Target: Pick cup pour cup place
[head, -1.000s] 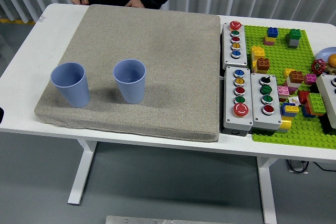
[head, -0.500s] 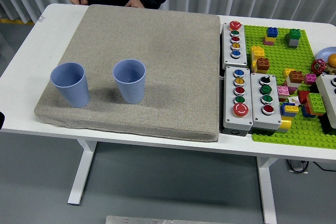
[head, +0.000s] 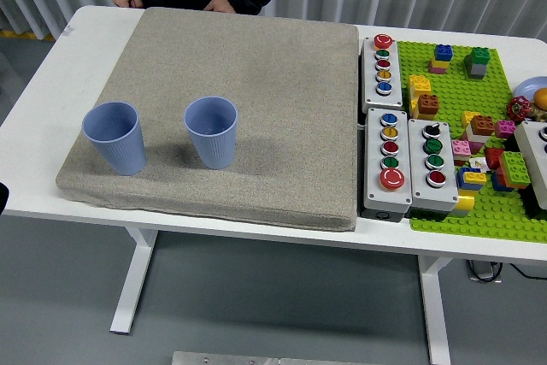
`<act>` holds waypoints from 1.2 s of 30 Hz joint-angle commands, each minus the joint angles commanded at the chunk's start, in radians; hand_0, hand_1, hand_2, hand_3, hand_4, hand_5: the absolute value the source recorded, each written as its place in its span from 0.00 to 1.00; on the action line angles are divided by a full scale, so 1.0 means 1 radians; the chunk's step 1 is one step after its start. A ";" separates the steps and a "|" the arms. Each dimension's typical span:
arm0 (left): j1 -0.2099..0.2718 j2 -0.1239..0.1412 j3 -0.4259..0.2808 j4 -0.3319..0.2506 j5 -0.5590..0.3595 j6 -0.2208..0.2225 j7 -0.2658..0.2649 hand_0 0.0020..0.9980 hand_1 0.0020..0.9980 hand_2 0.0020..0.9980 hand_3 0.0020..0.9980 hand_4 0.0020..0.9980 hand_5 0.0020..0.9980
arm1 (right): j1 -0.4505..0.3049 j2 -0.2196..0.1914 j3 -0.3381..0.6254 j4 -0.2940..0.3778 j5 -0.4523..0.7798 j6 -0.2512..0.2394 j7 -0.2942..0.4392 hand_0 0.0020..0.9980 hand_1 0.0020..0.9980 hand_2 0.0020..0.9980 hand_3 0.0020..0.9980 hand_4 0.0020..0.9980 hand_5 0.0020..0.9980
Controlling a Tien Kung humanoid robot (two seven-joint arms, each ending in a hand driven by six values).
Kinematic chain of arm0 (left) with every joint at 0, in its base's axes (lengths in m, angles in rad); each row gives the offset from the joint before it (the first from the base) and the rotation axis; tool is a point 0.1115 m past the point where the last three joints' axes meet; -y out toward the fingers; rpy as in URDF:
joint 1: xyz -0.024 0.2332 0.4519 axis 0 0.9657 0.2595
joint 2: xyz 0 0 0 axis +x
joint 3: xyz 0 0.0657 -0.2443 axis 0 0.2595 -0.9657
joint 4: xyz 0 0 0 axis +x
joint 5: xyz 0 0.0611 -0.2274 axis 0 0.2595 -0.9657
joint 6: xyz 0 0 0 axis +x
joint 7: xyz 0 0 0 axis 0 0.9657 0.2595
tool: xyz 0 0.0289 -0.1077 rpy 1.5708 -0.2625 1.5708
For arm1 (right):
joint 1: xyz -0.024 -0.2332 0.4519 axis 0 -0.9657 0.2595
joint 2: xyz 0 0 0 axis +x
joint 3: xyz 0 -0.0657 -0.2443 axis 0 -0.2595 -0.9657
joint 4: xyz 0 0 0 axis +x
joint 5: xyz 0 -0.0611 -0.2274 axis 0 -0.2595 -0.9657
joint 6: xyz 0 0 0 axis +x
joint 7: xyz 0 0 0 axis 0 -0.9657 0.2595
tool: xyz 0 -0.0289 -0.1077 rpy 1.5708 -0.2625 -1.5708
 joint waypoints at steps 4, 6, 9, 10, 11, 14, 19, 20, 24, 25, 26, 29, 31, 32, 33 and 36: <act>-0.002 0.000 0.001 0.000 0.000 0.000 0.000 0.98 0.97 1.00 1.00 0.89 1.00 | 0.001 0.000 0.000 0.000 0.001 0.000 0.001 0.72 0.68 0.72 0.68 0.30 0.31; -0.001 0.002 0.000 -0.001 0.000 0.000 0.001 0.98 0.97 1.00 1.00 0.88 1.00 | 0.001 0.000 0.002 0.000 0.001 -0.001 0.001 0.72 0.68 0.72 0.68 0.30 0.31; -0.001 0.002 -0.004 -0.003 -0.002 -0.001 0.000 0.98 0.97 1.00 1.00 0.88 1.00 | 0.003 0.000 0.004 0.000 -0.003 -0.001 0.000 0.72 0.68 0.72 0.68 0.30 0.31; -0.002 0.002 -0.004 -0.003 -0.002 -0.001 0.001 0.98 0.97 1.00 1.00 0.88 1.00 | 0.004 0.000 0.004 0.000 -0.003 -0.001 0.000 0.72 0.68 0.72 0.68 0.30 0.31; -0.003 0.002 -0.004 -0.003 -0.002 -0.001 0.001 0.97 0.97 1.00 1.00 0.88 1.00 | 0.004 0.000 0.004 0.000 -0.003 -0.001 0.000 0.72 0.68 0.72 0.68 0.30 0.31; -0.006 0.002 -0.004 -0.004 -0.001 -0.001 0.002 0.97 0.97 1.00 1.00 0.88 1.00 | 0.006 -0.001 0.003 0.000 0.000 -0.001 0.002 0.72 0.68 0.72 0.68 0.30 0.31; -0.009 0.000 -0.003 -0.004 0.000 -0.001 0.004 0.97 0.96 1.00 1.00 0.88 1.00 | 0.007 -0.001 0.006 0.000 -0.004 -0.002 0.002 0.72 0.68 0.72 0.68 0.30 0.31; -0.008 0.000 -0.005 -0.005 0.000 -0.001 0.003 0.97 0.96 1.00 1.00 0.88 1.00 | 0.007 -0.001 0.008 0.000 -0.008 -0.002 0.002 0.72 0.68 0.72 0.68 0.30 0.31; -0.007 0.002 -0.008 -0.007 0.001 0.001 0.003 0.97 0.96 1.00 1.00 0.88 1.00 | 0.004 0.003 0.018 0.000 -0.007 -0.006 0.004 0.72 0.68 0.72 0.68 0.30 0.31; -0.008 0.002 -0.008 -0.007 0.001 0.001 0.003 0.97 0.96 1.00 1.00 0.88 1.00 | 0.004 0.004 0.019 0.000 -0.006 -0.006 0.004 0.72 0.68 0.72 0.68 0.30 0.31; -0.008 0.002 -0.008 -0.007 0.001 0.001 0.003 0.97 0.96 1.00 1.00 0.88 1.00 | 0.004 0.004 0.021 0.000 -0.009 -0.005 0.004 0.72 0.68 0.72 0.68 0.30 0.31; -0.009 0.002 -0.009 -0.007 0.001 0.001 0.003 0.97 0.96 1.00 1.00 0.88 1.00 | 0.004 0.005 0.022 0.000 -0.012 -0.005 0.003 0.72 0.68 0.72 0.68 0.30 0.31; -0.013 0.002 -0.009 -0.005 0.001 0.000 0.004 0.97 0.96 1.00 1.00 0.88 1.00 | 0.005 0.006 0.024 0.000 -0.015 -0.004 0.002 0.72 0.68 0.72 0.68 0.30 0.31; -0.014 0.002 -0.009 -0.005 0.002 0.000 0.004 0.97 0.96 1.00 1.00 0.88 1.00 | 0.006 0.006 0.025 0.000 -0.015 -0.005 0.002 0.72 0.68 0.72 0.68 0.30 0.31; -0.015 0.003 -0.009 -0.005 0.002 0.000 0.004 0.97 0.96 1.00 1.00 0.88 1.00 | 0.006 0.005 0.025 0.000 -0.015 -0.005 0.003 0.72 0.68 0.72 0.68 0.30 0.31; -0.018 0.003 -0.009 -0.006 0.002 0.000 0.004 0.97 0.96 1.00 1.00 0.87 1.00 | 0.008 0.004 0.024 0.000 -0.013 -0.004 0.003 0.72 0.68 0.72 0.68 0.30 0.31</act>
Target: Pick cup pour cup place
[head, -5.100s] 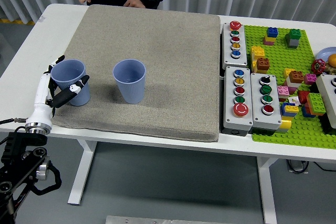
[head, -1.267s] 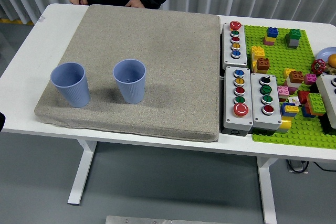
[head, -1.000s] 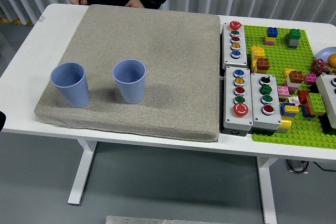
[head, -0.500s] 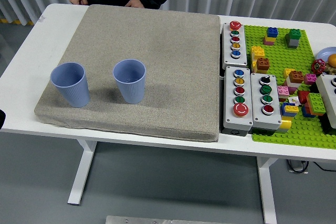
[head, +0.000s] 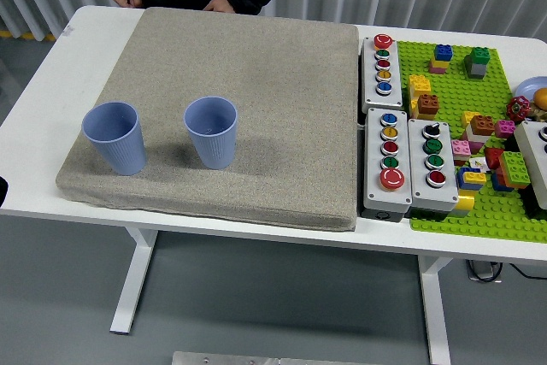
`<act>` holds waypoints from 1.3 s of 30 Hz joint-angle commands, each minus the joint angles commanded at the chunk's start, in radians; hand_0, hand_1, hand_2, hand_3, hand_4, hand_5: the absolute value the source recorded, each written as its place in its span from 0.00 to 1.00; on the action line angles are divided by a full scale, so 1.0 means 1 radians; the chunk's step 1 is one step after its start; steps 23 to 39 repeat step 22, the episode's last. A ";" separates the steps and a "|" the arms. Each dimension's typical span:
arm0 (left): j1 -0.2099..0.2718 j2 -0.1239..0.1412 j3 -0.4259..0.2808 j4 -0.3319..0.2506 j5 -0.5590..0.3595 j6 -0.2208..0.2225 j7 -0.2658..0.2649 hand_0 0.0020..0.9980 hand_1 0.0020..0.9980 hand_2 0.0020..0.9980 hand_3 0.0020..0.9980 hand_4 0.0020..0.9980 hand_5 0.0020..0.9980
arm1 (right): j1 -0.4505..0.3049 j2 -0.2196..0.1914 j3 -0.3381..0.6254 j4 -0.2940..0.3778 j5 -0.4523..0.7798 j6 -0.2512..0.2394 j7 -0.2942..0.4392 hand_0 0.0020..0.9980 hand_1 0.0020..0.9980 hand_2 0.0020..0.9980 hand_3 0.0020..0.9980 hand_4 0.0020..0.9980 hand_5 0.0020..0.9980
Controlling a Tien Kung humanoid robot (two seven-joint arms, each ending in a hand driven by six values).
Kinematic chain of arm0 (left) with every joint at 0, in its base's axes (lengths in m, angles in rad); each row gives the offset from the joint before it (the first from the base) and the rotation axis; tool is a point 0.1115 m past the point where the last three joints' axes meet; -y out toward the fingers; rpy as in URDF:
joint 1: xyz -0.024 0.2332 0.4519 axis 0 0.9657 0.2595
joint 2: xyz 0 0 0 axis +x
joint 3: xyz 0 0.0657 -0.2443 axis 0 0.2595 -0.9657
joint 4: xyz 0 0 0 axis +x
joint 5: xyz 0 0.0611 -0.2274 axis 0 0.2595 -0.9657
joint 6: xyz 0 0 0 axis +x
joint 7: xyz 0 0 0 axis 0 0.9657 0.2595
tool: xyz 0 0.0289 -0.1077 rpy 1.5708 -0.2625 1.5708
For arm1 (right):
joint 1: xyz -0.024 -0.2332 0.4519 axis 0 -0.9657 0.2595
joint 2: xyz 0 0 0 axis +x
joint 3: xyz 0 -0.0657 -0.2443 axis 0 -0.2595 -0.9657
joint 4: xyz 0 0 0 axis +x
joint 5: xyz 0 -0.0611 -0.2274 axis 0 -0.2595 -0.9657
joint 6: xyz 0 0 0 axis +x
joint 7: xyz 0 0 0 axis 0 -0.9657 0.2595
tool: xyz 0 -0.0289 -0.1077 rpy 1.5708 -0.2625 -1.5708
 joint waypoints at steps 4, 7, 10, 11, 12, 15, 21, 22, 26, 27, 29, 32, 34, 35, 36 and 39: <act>-0.005 0.001 0.005 -0.001 0.000 0.000 0.001 0.97 0.96 1.00 1.00 0.87 1.00 | 0.003 -0.001 -0.003 0.000 0.005 0.000 0.001 0.72 0.68 0.72 0.68 0.30 0.31; -0.006 0.000 0.008 0.000 0.000 0.000 0.000 0.97 0.96 1.00 1.00 0.87 1.00 | 0.001 -0.001 -0.002 0.000 0.003 0.001 0.000 0.72 0.68 0.72 0.68 0.30 0.31; -0.002 0.001 0.009 0.001 0.000 0.001 0.001 0.97 0.96 1.00 1.00 0.87 1.00 | -0.002 0.000 -0.001 0.000 -0.001 0.001 -0.002 0.72 0.68 0.72 0.68 0.30 0.31; 0.000 0.001 0.010 0.000 0.000 0.000 0.001 0.97 0.96 1.00 1.00 0.87 1.00 | -0.003 0.001 -0.001 0.000 -0.003 0.001 -0.003 0.72 0.68 0.72 0.68 0.30 0.31; 0.001 0.001 0.010 0.000 0.000 0.000 0.000 0.97 0.96 1.00 1.00 0.87 1.00 | -0.005 0.001 0.000 0.000 -0.004 0.001 -0.003 0.72 0.68 0.72 0.69 0.30 0.32; 0.004 0.000 0.012 -0.001 0.001 0.001 0.001 0.97 0.96 1.00 1.00 0.87 1.00 | -0.010 0.001 0.000 0.000 -0.006 0.002 -0.004 0.72 0.68 0.72 0.69 0.30 0.32; 0.025 -0.006 -0.004 -0.014 0.026 0.005 0.007 0.97 0.96 1.00 1.00 0.87 1.00 | -0.011 0.001 -0.001 0.000 -0.006 0.000 -0.006 0.72 0.68 0.72 0.69 0.30 0.31; 0.026 -0.006 -0.005 -0.015 0.026 0.005 0.007 0.97 0.96 1.00 1.00 0.87 1.00 | -0.011 0.000 -0.002 0.000 -0.004 0.000 -0.006 0.72 0.68 0.72 0.69 0.30 0.31; 0.026 -0.006 -0.005 -0.015 0.026 0.005 0.007 0.97 0.96 1.00 1.00 0.87 1.00 | -0.011 0.000 -0.002 0.000 -0.004 0.000 -0.006 0.72 0.68 0.72 0.69 0.30 0.31; 0.026 -0.006 -0.005 -0.015 0.026 0.005 0.007 0.97 0.96 1.00 1.00 0.87 1.00 | -0.011 0.000 -0.002 0.000 -0.004 0.000 -0.006 0.72 0.68 0.72 0.69 0.30 0.31; 0.026 -0.006 -0.005 -0.015 0.026 0.005 0.007 0.97 0.96 1.00 1.00 0.87 1.00 | -0.011 0.000 -0.002 0.000 -0.004 0.000 -0.006 0.72 0.68 0.72 0.69 0.30 0.31; 0.026 -0.006 -0.005 -0.015 0.026 0.005 0.007 0.97 0.96 1.00 1.00 0.87 1.00 | -0.011 0.000 -0.002 0.000 -0.004 0.000 -0.006 0.72 0.68 0.72 0.69 0.30 0.31; 0.026 -0.006 -0.005 -0.015 0.026 0.005 0.007 0.97 0.96 1.00 1.00 0.87 1.00 | -0.011 0.000 -0.002 0.000 -0.004 0.000 -0.006 0.72 0.68 0.72 0.69 0.30 0.31; 0.026 -0.006 -0.005 -0.015 0.026 0.005 0.007 0.97 0.96 1.00 1.00 0.87 1.00 | -0.011 0.000 -0.002 0.000 -0.004 0.000 -0.006 0.72 0.68 0.72 0.69 0.30 0.31; 0.026 -0.006 -0.005 -0.015 0.026 0.005 0.007 0.97 0.96 1.00 1.00 0.87 1.00 | -0.011 0.000 -0.002 0.000 -0.004 0.000 -0.006 0.72 0.68 0.72 0.69 0.30 0.31; 0.026 -0.006 -0.005 -0.015 0.026 0.005 0.007 0.97 0.96 1.00 1.00 0.87 1.00 | -0.011 0.000 -0.002 0.000 -0.004 0.000 -0.006 0.72 0.68 0.72 0.69 0.30 0.31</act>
